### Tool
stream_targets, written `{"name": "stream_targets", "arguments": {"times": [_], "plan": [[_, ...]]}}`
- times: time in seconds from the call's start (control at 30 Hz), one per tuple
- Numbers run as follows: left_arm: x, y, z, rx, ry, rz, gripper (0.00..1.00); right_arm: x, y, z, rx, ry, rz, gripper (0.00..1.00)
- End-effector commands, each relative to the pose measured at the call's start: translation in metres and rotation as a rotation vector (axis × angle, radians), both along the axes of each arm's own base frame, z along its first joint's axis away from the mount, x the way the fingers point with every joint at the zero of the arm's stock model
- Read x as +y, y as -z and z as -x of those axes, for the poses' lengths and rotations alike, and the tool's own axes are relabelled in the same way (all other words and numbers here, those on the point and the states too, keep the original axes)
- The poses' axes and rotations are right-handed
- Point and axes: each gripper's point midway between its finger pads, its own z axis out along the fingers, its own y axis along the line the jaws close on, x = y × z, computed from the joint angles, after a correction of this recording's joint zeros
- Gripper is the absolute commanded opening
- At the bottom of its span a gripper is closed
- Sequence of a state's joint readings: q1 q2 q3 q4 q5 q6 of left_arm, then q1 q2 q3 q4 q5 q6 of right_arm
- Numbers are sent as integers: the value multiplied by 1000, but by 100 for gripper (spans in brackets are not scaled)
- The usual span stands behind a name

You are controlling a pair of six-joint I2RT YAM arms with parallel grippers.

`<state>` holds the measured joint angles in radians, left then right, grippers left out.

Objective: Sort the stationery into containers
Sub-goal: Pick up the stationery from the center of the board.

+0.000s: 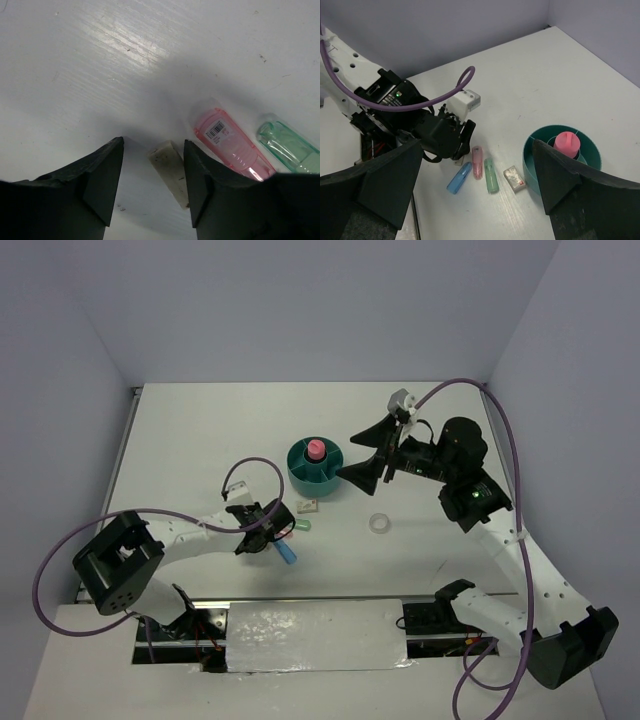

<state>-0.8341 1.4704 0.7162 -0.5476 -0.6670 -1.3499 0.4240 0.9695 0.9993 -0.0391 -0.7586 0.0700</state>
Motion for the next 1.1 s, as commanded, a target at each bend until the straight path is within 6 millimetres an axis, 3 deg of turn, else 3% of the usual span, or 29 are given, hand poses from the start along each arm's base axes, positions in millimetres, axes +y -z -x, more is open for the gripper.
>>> {"name": "stream_targets", "arguments": {"times": [0.0,0.13,0.27,0.47,0.63,0.9,1.0,1.07], "plan": [[3,8,7,16,-28,-3,63,2,-10,1,-27,4,-13,97],[5,12,12,26,-30,-21,46,-4,-9,-8,9,97,-44,100],[5,16,20,36,-32,-22,48,-2,-1,-7,30,85,-51,100],[1,12,28,33,-17,-5,69,3,9,-17,83,87,-34,100],[-4,6,36,18,-7,-8,65,5,12,-19,108,87,-34,100],[-10,13,39,24,-41,-38,62,7,16,-17,127,66,-33,100],[-8,14,37,17,-40,-52,48,6,16,-16,124,65,-34,100],[-7,15,36,5,-37,-51,31,6,18,-15,130,65,-34,100]]}}
